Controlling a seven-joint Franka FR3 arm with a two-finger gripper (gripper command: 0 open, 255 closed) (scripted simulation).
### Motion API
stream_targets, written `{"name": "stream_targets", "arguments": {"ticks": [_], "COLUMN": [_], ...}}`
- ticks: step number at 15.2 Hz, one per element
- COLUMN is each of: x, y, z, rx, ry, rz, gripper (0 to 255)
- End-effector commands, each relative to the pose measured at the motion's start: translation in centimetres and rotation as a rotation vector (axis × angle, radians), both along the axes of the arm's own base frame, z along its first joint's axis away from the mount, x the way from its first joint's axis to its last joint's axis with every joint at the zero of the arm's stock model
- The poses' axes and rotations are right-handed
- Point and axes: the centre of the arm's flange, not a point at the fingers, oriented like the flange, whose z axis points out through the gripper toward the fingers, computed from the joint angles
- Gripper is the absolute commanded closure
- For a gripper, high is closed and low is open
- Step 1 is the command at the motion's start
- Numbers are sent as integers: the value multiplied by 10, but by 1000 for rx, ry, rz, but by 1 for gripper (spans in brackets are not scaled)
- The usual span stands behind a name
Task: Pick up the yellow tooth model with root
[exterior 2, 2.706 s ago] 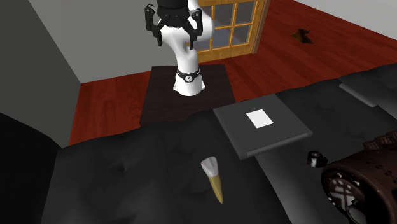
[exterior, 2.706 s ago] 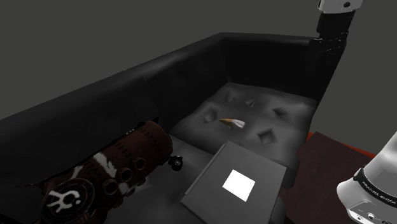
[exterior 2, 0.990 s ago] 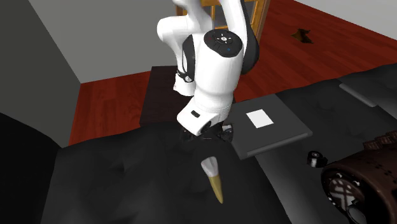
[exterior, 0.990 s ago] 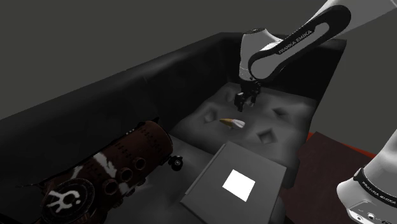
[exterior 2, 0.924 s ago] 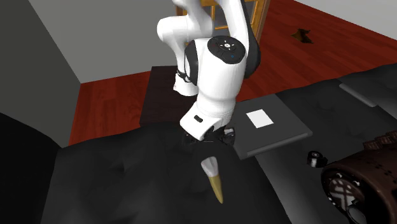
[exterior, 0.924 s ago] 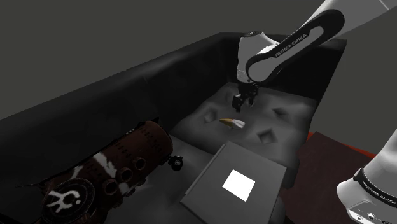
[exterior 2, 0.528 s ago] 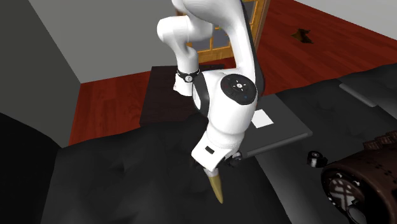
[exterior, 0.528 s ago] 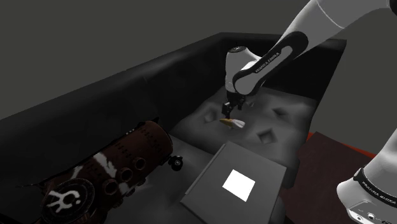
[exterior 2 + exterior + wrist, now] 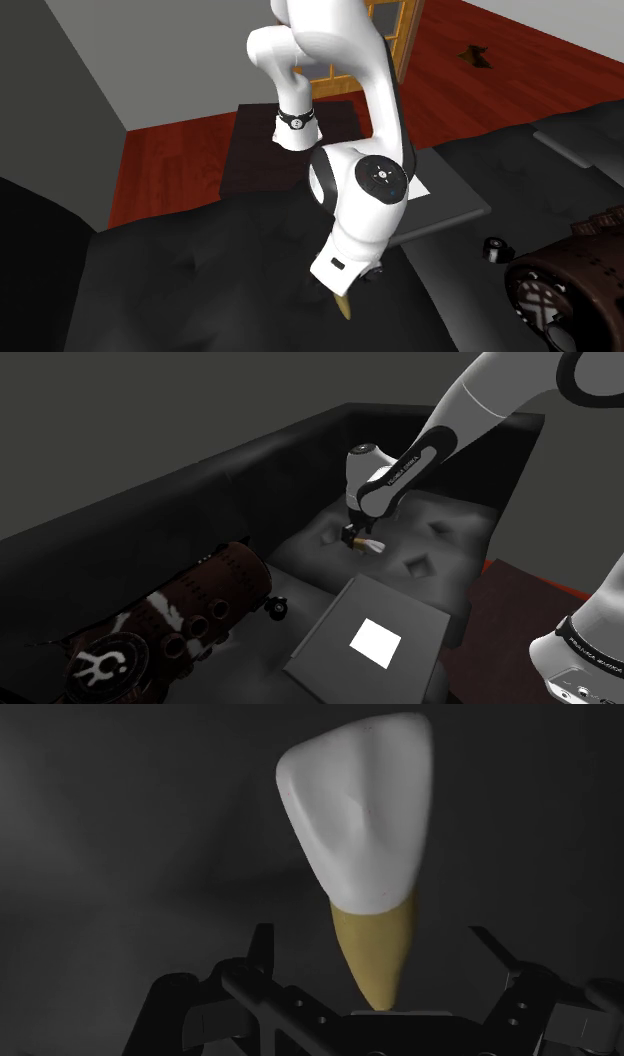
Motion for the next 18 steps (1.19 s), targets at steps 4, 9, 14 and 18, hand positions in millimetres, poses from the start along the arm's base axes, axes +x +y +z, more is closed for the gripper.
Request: {"name": "stream_targets", "arguments": {"ticks": [4,9,14,18], "x": [-1,-1,0,0], "y": [0,0,0,0], "z": [-14,-14,-9,12], "rx": [0,0,0,0], "ry": [0,0,0,0], "rz": [0,0,0,0], "gripper": [255,255,255,255]}}
